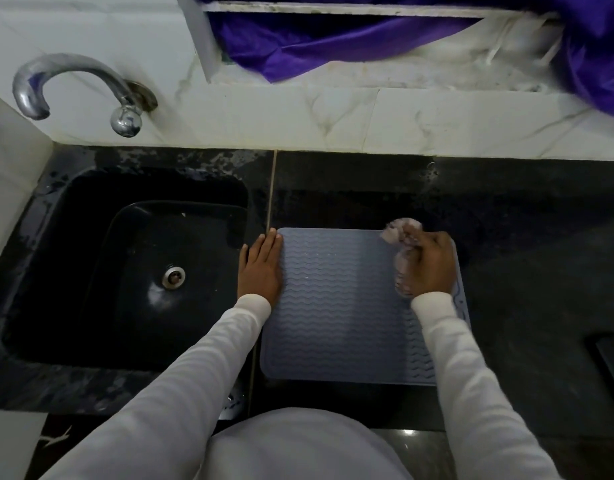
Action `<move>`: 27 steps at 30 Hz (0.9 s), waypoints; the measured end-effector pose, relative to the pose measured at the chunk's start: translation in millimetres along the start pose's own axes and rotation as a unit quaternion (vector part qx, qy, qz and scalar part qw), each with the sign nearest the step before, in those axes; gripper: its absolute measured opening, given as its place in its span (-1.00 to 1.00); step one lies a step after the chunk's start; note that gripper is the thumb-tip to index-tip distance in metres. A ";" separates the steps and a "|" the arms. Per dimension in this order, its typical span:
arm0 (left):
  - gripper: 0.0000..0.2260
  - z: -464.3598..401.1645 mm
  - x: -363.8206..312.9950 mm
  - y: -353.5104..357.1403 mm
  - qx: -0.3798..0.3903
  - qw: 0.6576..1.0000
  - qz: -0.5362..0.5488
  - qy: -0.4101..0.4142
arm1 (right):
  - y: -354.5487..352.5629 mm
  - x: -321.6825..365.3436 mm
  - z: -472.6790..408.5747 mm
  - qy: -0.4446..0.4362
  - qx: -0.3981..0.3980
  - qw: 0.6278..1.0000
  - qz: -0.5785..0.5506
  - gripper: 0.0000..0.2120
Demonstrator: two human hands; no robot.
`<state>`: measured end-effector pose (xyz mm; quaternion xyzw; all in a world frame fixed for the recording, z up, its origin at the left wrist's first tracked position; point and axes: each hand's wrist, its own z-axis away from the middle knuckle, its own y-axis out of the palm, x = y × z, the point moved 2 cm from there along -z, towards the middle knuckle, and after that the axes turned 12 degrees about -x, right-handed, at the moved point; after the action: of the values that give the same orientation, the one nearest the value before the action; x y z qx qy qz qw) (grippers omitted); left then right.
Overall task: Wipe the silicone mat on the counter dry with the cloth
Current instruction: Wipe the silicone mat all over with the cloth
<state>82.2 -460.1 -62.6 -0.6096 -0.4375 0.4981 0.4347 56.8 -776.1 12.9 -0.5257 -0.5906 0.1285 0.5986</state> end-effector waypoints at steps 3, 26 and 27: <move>-0.41 -0.8 2.2 2.7 -0.001 1.000 0.016 -0.004 | 25.8 63.3 31.7 -0.071 0.038 0.995 -0.062 -0.57; -0.46 -0.3 2.5 1.3 0.004 1.000 0.007 0.004 | 79.0 49.8 50.4 -0.210 0.163 0.959 0.101 -0.61; -0.46 0.1 2.1 1.1 0.002 1.000 0.007 0.006 | 72.6 45.3 48.5 -0.208 0.156 0.960 0.101 -0.61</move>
<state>82.5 -458.3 -64.2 -0.6145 -0.4296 0.4985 0.4351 62.1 -687.8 -30.0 -0.4445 -0.6185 0.3858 0.5206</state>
